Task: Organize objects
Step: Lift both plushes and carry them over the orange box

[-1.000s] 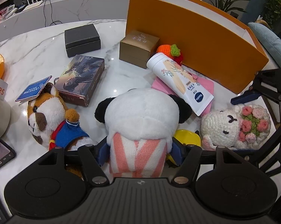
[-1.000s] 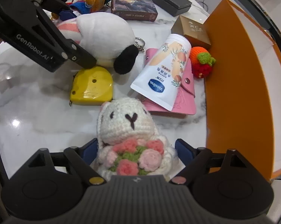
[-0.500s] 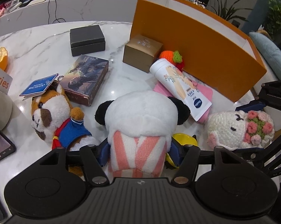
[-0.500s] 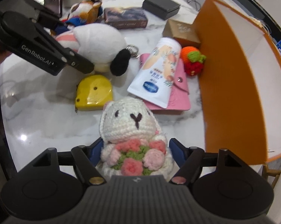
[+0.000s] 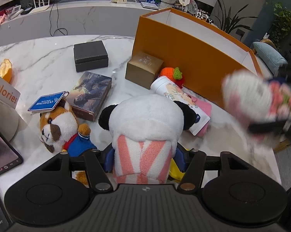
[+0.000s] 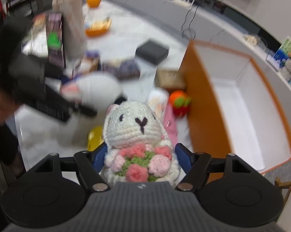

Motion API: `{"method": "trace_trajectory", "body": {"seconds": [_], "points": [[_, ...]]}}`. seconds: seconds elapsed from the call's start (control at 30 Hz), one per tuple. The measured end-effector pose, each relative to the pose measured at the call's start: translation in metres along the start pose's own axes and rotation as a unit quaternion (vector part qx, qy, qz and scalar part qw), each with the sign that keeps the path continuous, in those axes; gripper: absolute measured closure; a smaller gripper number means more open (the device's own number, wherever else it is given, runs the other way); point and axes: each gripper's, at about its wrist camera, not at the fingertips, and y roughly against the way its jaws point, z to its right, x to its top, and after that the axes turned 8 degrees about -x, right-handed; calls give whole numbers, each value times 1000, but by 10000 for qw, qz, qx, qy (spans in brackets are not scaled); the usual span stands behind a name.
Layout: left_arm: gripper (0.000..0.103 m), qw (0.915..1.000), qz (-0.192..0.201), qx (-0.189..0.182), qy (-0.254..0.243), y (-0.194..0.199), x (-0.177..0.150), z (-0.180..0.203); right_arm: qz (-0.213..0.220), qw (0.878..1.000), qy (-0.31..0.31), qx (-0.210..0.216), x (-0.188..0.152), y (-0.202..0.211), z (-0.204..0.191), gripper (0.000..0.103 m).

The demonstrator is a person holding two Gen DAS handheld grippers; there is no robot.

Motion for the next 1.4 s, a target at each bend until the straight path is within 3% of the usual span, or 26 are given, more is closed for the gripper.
{"method": "trace_trajectory", "body": {"seconds": [0.2, 0.4, 0.5, 0.73, 0.93, 1.17, 1.4], "points": [[33, 10000, 10, 64, -44, -2, 0, 3, 488, 9974, -427, -327, 26, 30, 38, 28], [33, 9991, 183, 225, -302, 11, 14, 14, 540, 9906, -1026, -723, 42, 30, 88, 28], [33, 9984, 278, 282, -408, 17, 32, 25, 440, 9893, -1060, -903, 48, 23, 102, 28], [33, 9958, 561, 327, -638, 25, 99, 60, 545, 9915, -941, -707, 56, 17, 113, 28], [33, 9944, 702, 291, -732, 13, 154, 89, 700, 9894, -1017, -760, 62, 21, 125, 29], [33, 9892, 699, 497, -1190, -22, 187, 126, 702, 9770, -1702, -1073, 46, 19, 161, 29], [33, 9956, 527, 333, -701, -63, 204, 122, 345, 9721, -2079, -1025, 28, -19, 176, 29]]}}
